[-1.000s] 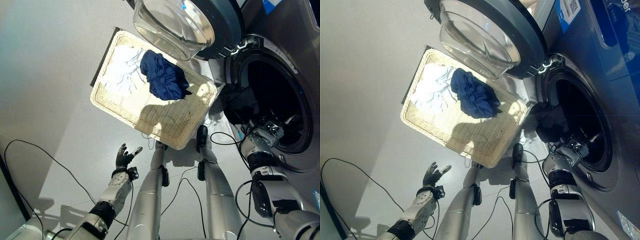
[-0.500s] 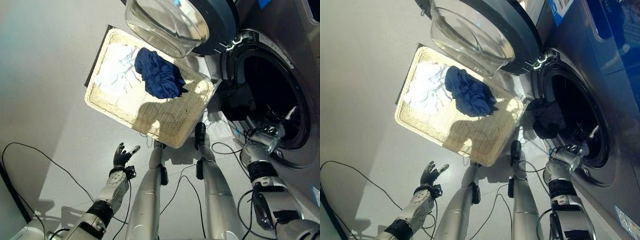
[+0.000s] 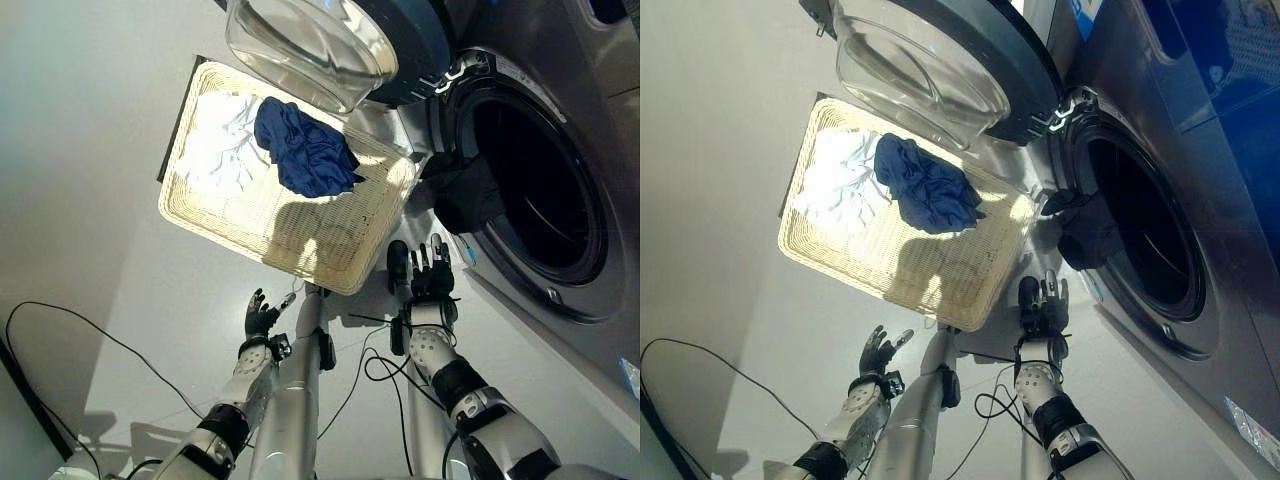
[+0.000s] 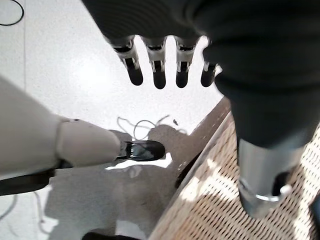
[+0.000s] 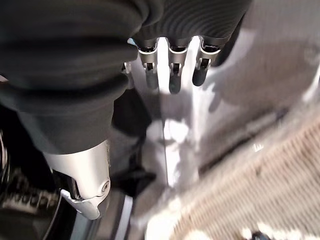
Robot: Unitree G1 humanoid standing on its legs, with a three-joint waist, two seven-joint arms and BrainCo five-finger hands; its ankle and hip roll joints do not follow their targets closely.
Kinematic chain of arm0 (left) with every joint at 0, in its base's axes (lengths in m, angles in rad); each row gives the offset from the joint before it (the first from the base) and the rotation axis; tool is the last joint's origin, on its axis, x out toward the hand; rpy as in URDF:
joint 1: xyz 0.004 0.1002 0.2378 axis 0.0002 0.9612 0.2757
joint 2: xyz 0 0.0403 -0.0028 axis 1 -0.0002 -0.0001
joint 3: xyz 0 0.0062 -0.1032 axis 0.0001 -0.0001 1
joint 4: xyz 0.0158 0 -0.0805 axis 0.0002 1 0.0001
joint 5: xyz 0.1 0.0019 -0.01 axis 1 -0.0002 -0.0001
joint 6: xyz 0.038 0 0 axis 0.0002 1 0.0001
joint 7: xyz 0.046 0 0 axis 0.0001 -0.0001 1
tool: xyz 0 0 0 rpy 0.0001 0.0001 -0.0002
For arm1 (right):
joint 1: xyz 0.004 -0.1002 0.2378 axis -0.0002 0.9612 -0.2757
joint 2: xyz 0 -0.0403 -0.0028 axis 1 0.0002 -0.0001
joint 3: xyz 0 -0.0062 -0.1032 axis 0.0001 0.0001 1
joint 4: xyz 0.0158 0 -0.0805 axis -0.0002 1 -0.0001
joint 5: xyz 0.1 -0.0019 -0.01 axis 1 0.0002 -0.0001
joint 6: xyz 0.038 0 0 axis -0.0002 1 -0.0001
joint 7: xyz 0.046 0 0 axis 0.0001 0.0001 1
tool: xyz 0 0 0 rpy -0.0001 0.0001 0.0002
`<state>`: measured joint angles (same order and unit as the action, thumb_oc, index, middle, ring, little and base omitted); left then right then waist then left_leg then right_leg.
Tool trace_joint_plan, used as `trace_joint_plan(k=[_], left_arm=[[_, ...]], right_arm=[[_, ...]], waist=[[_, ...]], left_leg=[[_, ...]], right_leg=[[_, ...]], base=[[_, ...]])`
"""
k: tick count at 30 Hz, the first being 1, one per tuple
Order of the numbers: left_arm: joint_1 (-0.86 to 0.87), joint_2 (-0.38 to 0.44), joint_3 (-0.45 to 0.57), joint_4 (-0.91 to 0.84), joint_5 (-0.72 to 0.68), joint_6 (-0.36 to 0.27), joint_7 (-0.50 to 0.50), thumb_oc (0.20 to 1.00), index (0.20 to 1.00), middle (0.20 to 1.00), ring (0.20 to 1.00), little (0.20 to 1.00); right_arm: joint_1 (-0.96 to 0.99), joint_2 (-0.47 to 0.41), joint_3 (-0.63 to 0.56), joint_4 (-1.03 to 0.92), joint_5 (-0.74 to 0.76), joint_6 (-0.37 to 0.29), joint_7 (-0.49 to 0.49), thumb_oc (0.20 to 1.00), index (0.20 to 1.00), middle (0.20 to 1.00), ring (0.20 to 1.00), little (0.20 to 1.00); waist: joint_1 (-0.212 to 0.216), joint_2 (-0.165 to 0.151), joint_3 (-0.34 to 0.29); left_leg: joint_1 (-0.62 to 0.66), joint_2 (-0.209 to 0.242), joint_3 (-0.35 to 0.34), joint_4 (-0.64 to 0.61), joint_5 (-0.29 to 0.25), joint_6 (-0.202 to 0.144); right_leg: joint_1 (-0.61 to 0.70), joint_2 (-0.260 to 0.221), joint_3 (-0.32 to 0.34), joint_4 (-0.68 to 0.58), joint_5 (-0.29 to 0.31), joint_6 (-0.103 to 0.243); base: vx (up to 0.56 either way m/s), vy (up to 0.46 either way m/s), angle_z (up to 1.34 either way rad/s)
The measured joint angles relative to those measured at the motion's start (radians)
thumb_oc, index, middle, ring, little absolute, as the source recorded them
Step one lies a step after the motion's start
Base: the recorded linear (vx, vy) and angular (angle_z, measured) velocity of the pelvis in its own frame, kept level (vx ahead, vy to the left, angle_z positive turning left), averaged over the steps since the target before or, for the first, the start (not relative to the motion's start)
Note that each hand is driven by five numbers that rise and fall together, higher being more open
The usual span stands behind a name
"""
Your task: Put the clothes into the washing machine.
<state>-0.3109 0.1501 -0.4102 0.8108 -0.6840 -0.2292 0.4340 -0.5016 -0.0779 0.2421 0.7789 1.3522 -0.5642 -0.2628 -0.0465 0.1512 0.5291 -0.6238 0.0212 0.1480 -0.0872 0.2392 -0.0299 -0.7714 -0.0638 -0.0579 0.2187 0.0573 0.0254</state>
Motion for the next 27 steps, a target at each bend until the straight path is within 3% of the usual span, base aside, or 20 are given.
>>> trace_joint_plan(k=[3,6,9,14,18,21,27], left_arm=[[-0.011,-0.006,-0.001,0.038,-0.006,-0.010,-0.003,1.000,1.000,1.000,1.000,1.000],[-0.017,-0.006,0.000,0.068,-0.006,-0.017,-0.011,1.000,1.000,1.000,1.000,1.000],[-0.031,-0.011,0.000,0.112,-0.007,-0.026,-0.048,1.000,1.000,1.000,1.000,1.000],[-0.033,-0.010,-0.002,0.098,-0.011,-0.045,-0.072,1.000,1.000,1.000,1.000,1.000],[-0.032,0.000,-0.006,0.045,-0.042,-0.048,-0.069,1.000,1.000,1.000,1.000,1.000],[-0.029,0.003,-0.032,0.020,-0.042,-0.050,-0.062,1.000,1.000,1.000,1.000,1.000],[-0.010,0.041,-0.042,-0.101,-0.058,-0.055,-0.055,1.000,1.000,1.000,1.000,1.000]], right_arm=[[-0.032,-0.011,-0.031,0.129,0.000,0.029,-0.005,1.000,1.000,1.000,1.000,1.000],[-0.073,-0.042,-0.040,0.253,-0.027,0.114,-0.016,1.000,1.000,1.000,1.000,1.000],[-0.152,-0.111,-0.139,0.400,0.027,0.268,-0.003,1.000,1.000,1.000,1.000,1.000],[-0.248,-0.244,-0.193,0.442,0.054,0.393,-0.020,1.000,1.000,1.000,1.000,1.000],[-0.326,-0.299,-0.227,0.444,0.097,0.441,-0.053,1.000,1.000,1.000,1.000,1.000],[-0.338,-0.311,-0.244,0.444,0.114,0.442,-0.057,1.000,1.000,1.000,1.000,1.000],[-0.408,-0.349,-0.252,0.440,0.058,0.440,-0.074,1.000,1.000,1.000,1.000,1.000]], waist=[[0.002,0.002,-0.002],[0.010,0.005,-0.003],[0.040,0.020,-0.013],[0.068,0.054,-0.036],[0.100,0.059,-0.039],[0.121,0.059,-0.039],[0.145,0.059,-0.039]], left_leg=[[0.007,0.000,0.009,0.000,0.000,0.000],[0.019,0.003,0.007,0.000,0.001,0.000],[0.017,0.007,-0.012,0.000,0.002,0.000],[-0.066,0.002,-0.048,0.016,0.012,-0.009],[-0.155,-0.003,-0.075,0.032,0.025,-0.018],[-0.181,-0.002,-0.090,0.035,0.031,-0.028],[-0.280,-0.006,-0.097,0.065,0.028,-0.038]], right_leg=[[0.001,0.000,0.008,0.005,0.002,0.002],[0.011,0.003,0.009,0.008,0.003,0.002],[0.005,0.004,0.001,0.028,-0.003,-0.003],[-0.091,-0.003,-0.017,0.104,-0.031,-0.011],[-0.200,-0.012,-0.041,0.187,-0.064,-0.033],[-0.238,-0.020,-0.060,0.233,-0.091,-0.052],[-0.353,-0.032,-0.058,0.299,-0.125,-0.053]], base=[[0.04,0.004,-0.06],[0.05,-0.076,-0.02],[0.04,-0.126,0.07],[0.03,-0.139,0.16],[0.04,-0.164,0.17],[0.05,-0.084,0.22],[0.05,-0.074,0.07]])
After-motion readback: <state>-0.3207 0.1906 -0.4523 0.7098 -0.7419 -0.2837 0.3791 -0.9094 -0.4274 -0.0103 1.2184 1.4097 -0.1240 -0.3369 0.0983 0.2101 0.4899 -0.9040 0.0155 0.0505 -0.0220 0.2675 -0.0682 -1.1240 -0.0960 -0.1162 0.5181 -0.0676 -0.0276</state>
